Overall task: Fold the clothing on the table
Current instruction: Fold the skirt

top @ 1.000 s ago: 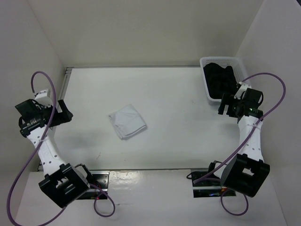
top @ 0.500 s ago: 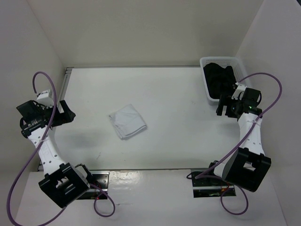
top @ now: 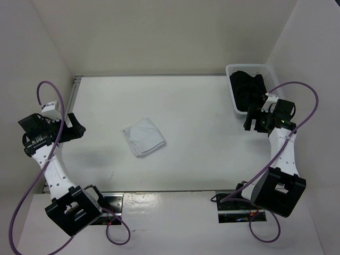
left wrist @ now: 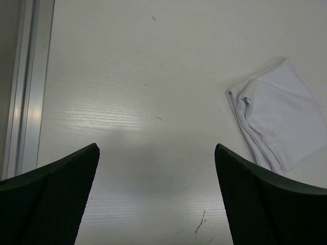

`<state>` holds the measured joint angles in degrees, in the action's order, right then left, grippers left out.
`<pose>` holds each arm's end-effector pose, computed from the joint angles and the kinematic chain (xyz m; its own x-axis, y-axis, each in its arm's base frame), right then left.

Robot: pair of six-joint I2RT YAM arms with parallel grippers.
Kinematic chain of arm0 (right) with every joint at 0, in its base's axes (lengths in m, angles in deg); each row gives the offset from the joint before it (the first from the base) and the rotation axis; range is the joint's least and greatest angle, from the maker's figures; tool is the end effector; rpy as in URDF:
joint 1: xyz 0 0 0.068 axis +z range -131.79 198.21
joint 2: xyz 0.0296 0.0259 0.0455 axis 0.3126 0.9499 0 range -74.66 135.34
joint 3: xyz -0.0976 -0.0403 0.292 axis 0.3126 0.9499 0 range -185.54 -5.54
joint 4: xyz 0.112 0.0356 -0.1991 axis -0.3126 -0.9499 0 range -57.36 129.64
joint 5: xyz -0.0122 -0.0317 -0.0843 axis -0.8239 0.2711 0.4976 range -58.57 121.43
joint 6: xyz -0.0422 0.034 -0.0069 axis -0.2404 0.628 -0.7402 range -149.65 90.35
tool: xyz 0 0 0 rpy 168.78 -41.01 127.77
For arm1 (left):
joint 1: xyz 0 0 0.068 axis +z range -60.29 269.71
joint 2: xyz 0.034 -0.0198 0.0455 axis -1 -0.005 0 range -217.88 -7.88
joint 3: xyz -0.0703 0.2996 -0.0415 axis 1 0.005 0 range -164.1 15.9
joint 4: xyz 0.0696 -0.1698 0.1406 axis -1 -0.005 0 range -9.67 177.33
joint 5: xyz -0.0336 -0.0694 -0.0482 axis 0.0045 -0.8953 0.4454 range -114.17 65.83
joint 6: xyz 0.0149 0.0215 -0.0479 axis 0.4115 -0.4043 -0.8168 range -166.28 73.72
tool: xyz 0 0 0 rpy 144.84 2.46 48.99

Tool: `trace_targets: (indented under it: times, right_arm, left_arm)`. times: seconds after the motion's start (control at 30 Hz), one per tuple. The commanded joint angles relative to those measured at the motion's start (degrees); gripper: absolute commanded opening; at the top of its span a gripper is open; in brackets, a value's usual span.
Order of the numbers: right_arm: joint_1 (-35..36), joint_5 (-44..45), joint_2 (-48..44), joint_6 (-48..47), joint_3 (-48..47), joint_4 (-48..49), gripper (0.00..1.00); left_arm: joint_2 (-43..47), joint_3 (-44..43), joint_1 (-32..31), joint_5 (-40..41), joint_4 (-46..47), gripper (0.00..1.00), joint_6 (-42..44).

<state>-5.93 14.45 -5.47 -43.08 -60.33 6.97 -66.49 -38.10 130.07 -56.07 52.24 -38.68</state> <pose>0.1935 -0.0750 0.3220 -0.6986 0.0697 -0.7121 0.0489 0.9976 0.0497 0.1342 0.0886 0.3477 -0.5142 -0.2897 -0.8073 -0.1735 0.9569 -0.2328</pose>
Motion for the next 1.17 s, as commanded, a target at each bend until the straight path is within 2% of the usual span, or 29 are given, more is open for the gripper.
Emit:
trace_targets:
  times: [0.0,1.13]
  right_arm:
    - [0.2,-0.7,-2.2,-1.0,-1.0,0.5,0.98]
    - [0.2,0.1,-3.3,-1.0,-1.0,0.0,0.98]
  left_arm:
    - [1.0,0.0,0.2,-1.9,1.5,0.99,1.6]
    - [1.6,0.6,0.2,-3.0,1.5,0.99,1.6]
